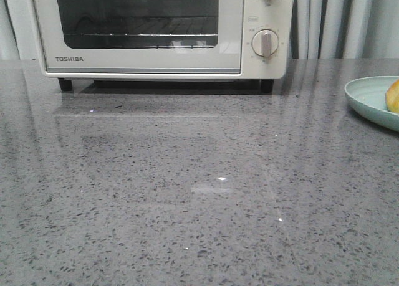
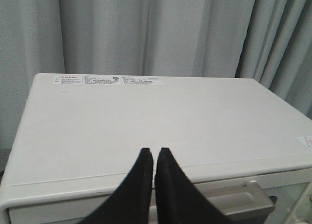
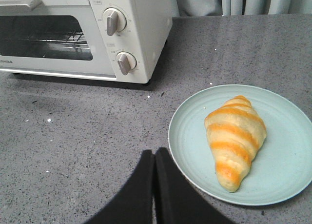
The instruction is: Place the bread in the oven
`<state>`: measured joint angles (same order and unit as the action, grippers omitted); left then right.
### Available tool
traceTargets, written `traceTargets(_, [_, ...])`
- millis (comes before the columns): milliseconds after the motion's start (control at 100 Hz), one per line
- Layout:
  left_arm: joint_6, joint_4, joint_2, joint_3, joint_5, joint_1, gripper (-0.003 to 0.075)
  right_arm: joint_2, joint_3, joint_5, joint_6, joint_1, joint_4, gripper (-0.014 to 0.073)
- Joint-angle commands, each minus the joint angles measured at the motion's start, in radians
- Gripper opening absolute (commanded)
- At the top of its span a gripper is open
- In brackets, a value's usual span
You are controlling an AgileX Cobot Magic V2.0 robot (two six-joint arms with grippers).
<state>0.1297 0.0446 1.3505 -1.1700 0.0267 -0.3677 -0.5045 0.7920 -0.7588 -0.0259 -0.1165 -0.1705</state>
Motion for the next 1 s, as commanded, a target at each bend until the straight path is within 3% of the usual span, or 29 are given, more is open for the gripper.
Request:
traceTargets(0, [-0.001, -0.008, -0.004, -0.037, -0.117, -0.014, -0.0021, -0.014, 0.036, 0.060, -0.003, -0.002, -0.007, -0.0067])
traceTargets(450, [-0.001, -0.012, 0.114, -0.047, -0.169, -0.056, -0.0021, -0.014, 0.036, 0.054, -0.003, -0.002, -0.007, -0.0067])
traceTargets(730, [-0.001, -0.012, 0.123, -0.041, -0.045, -0.056, -0.0021, -0.012, 0.036, 0.050, -0.003, -0.002, -0.007, -0.0067])
traceTargets(990, [-0.001, 0.014, 0.088, 0.066, 0.021, -0.066, -0.0021, -0.012, 0.046, 0.025, -0.003, -0.002, -0.007, -0.0067])
